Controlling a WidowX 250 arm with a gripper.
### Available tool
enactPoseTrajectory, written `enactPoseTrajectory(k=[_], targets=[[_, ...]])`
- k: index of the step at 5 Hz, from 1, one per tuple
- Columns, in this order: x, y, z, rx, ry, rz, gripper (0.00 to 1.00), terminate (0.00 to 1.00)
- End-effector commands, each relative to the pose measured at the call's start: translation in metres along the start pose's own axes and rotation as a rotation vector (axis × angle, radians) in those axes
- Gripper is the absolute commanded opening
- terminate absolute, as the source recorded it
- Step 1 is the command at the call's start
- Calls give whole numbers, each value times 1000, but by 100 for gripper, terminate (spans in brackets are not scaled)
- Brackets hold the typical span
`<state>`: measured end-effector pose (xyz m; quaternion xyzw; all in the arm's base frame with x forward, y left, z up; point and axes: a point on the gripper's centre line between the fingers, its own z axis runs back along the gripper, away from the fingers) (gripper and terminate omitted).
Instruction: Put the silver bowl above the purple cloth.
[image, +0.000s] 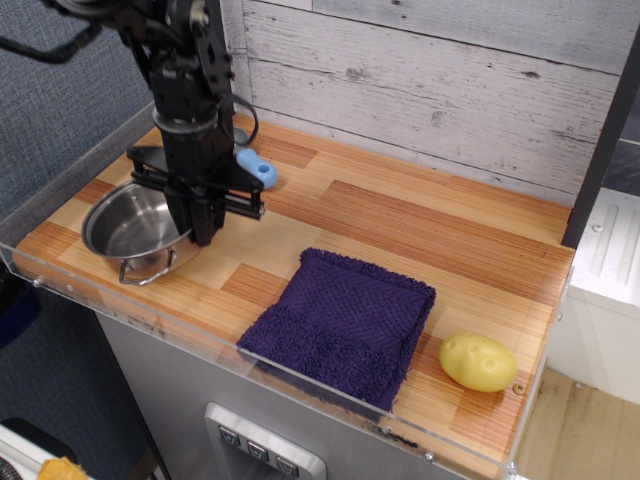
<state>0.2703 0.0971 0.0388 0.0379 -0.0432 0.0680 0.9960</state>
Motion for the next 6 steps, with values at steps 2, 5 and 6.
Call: enactPoseTrajectory(k=[2, 5, 6], targets=[[21, -33, 79, 0, -175, -81, 0, 0], [77, -126, 103, -58, -277, -276, 0, 0], [81, -154, 96, -73, -274, -336, 0, 0]])
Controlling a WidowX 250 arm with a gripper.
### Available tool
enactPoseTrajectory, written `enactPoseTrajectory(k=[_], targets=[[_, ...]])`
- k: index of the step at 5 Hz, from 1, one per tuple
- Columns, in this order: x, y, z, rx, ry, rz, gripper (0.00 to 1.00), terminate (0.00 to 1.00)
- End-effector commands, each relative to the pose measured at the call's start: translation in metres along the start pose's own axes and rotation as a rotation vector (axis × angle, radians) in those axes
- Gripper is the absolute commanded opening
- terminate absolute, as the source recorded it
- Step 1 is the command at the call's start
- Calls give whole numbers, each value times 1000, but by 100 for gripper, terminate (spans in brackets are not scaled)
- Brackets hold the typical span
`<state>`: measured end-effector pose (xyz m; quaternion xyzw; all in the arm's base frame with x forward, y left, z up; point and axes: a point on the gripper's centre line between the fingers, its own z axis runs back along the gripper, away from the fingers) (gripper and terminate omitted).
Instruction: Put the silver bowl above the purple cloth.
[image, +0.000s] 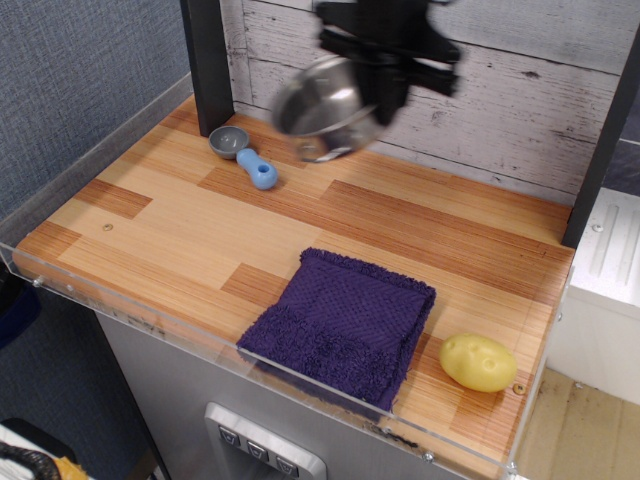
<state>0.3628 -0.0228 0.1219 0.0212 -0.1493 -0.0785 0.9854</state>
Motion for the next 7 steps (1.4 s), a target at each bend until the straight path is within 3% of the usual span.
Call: enactPoseTrajectory(k=[1, 4, 6, 7], targets=[[8, -48, -4, -12, -27, -115, 0, 0], [-4, -87, -54, -29, 49, -213, 0, 0], [-14, -96, -76, -10, 94, -200, 0, 0], [-15, -97, -75, -22, 111, -201, 100, 0]])
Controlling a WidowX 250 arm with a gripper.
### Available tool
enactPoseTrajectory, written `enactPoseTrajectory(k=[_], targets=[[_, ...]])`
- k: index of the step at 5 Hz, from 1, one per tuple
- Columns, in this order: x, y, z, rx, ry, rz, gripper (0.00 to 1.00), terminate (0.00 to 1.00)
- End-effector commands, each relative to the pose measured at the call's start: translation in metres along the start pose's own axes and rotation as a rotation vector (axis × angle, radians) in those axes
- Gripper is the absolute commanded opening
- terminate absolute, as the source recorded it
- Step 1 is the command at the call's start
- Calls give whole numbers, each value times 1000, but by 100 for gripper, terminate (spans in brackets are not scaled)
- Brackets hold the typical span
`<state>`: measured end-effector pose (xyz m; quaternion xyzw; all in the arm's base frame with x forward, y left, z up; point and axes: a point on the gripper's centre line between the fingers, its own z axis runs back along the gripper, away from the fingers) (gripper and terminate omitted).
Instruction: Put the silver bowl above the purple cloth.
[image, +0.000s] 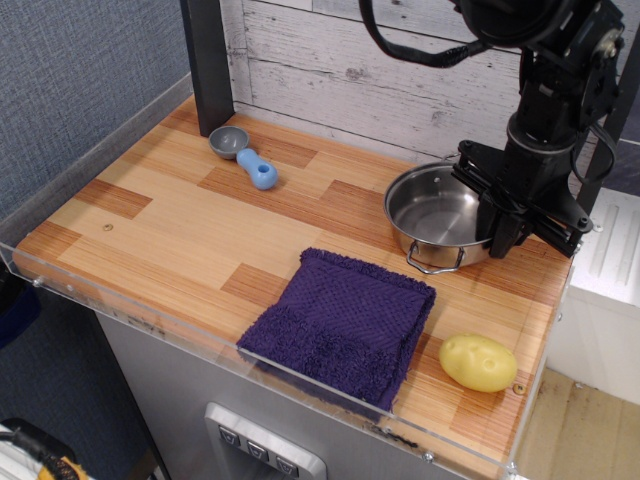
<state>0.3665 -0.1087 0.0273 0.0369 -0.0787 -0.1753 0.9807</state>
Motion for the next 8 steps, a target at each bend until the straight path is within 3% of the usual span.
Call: enactPoseTrajectory(k=[1, 4, 6, 8], targets=[[-10, -7, 16, -15, -37, 14, 100, 0], [-12, 1, 47, -22, -93, 42, 100, 0], [-22, 8, 101, -15, -190, 70, 100, 0], [-50, 16, 139, -16, -240, 111, 100, 0]])
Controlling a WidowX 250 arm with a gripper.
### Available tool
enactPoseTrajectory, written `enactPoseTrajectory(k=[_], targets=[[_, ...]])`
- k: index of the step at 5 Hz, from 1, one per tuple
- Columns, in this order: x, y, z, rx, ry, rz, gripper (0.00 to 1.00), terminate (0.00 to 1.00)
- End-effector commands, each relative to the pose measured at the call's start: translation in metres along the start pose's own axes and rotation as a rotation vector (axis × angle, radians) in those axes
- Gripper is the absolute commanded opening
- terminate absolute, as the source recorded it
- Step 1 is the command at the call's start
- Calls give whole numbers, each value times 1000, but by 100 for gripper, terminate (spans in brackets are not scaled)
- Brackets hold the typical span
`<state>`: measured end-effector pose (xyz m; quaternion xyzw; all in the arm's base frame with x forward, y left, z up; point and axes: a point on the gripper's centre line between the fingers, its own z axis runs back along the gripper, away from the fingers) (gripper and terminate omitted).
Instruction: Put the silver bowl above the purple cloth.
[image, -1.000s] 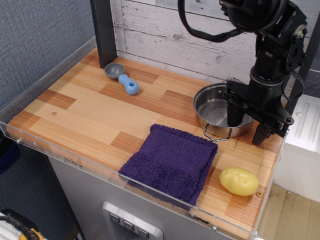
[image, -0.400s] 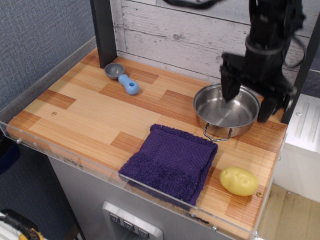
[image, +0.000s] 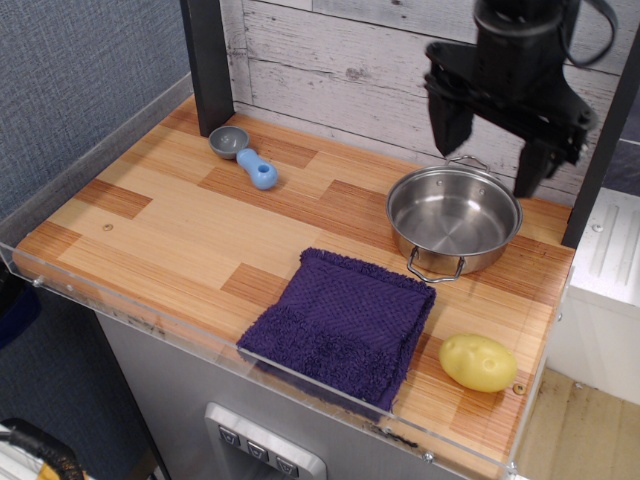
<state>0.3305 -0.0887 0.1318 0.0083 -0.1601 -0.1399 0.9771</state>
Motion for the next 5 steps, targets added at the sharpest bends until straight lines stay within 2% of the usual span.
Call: enactPoseTrajectory(k=[1, 4, 5], targets=[[-28, 5, 44, 22, -83, 39, 100, 0], [-28, 5, 44, 22, -83, 39, 100, 0], [-28, 5, 44, 22, -83, 39, 100, 100]])
